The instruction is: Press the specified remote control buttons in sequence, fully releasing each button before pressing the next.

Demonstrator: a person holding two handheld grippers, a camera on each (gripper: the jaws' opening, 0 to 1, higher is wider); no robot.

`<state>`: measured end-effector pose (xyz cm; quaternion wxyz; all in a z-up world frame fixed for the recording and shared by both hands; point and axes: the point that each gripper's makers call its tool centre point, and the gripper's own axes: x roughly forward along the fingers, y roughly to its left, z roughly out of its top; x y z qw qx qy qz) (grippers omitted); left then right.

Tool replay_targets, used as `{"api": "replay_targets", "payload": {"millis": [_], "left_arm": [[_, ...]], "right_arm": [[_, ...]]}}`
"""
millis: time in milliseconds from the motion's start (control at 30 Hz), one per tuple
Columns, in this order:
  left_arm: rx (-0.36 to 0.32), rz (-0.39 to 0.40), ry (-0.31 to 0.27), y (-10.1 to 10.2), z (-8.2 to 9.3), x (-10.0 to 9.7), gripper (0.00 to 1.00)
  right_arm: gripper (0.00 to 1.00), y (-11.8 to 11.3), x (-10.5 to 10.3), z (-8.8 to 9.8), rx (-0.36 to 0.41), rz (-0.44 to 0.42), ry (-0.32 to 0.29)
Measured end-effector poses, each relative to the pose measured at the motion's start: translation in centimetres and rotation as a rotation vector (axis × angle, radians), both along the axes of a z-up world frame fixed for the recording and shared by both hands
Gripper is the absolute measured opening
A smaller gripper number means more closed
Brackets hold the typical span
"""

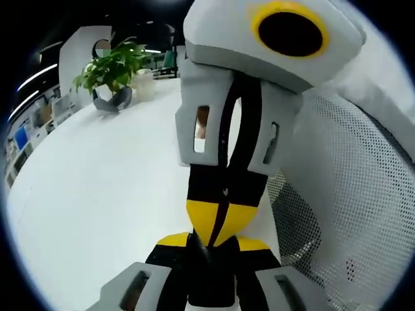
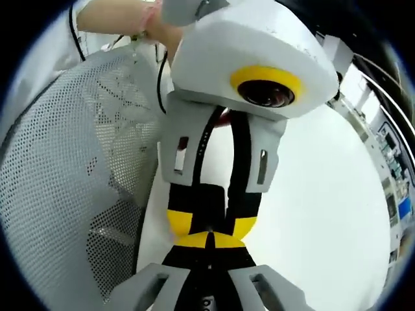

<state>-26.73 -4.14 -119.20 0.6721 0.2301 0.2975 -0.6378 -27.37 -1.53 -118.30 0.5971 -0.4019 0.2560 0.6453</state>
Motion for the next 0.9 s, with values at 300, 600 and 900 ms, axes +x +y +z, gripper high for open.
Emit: {"api": "replay_targets", "payload": {"millis": [300, 600, 900], "left_arm": [[0.046, -0.004, -0.038, -0.1, -0.1, 0.0, 0.24], [0.063, 0.025, -0.027, -0.1, -0.2, -0.1, 0.24], [0.058, 0.121, 0.027, -0.2, 0.1, -0.1, 0.27]], "right_arm": [[0.0, 0.1, 0.1, 0.1, 0.053, -0.036, -0.036], [0.1, -2.6, 0.9, 0.2, 0.095, -0.266, 0.152], [0.28, -4.4, 1.0, -0.4, 0.11, -0.343, 0.244]]}}
